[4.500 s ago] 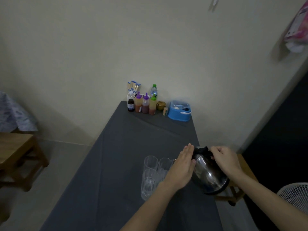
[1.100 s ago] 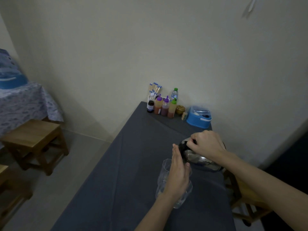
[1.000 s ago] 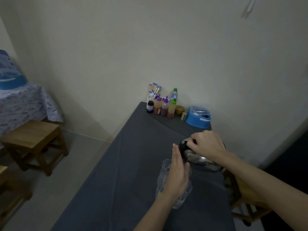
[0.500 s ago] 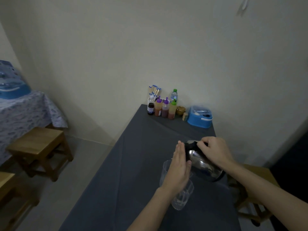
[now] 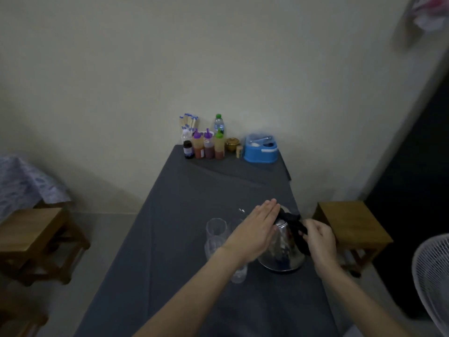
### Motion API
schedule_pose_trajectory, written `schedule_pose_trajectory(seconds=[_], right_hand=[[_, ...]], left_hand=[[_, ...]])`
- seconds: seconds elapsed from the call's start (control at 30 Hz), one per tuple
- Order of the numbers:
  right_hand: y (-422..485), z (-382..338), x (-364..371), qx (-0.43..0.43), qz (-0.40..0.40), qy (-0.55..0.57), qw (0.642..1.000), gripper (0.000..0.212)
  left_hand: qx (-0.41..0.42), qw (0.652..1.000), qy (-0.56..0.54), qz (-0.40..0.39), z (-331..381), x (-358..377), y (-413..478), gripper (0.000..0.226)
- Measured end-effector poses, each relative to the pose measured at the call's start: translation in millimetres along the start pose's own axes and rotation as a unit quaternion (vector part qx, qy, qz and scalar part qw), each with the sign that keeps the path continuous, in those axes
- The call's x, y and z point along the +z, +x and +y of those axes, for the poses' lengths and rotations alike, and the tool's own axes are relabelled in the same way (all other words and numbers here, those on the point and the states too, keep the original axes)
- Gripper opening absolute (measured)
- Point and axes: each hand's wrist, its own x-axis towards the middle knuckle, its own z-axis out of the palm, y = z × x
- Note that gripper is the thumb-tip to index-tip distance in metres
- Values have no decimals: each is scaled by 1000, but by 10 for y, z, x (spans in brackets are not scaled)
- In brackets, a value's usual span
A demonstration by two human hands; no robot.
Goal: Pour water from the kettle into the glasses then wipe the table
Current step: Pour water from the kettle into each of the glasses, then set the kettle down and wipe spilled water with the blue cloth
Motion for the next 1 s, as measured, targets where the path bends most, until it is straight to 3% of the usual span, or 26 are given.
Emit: schedule_pose_trajectory(seconds=[0.3, 0.47, 0.67, 0.83, 1.0], right_hand=[[-112, 731, -511, 74, 70, 67, 993, 32], [-106, 1012, -521, 106, 95, 99, 985, 22], [28, 1189, -423, 84, 69, 135, 985, 34], [129, 1313, -324, 70, 37, 138, 987, 26], [91, 1317, -290, 67, 44, 159, 984, 34]], left_hand=[[54, 993, 40, -95, 282, 756, 158, 65], [47, 985, 67, -151, 290, 1028, 257, 56], [32, 976, 116, -179, 209, 1103, 383, 60], [12, 973, 141, -184, 122, 1162, 428, 57], [10, 976, 135, -172, 117, 1249, 412, 56]])
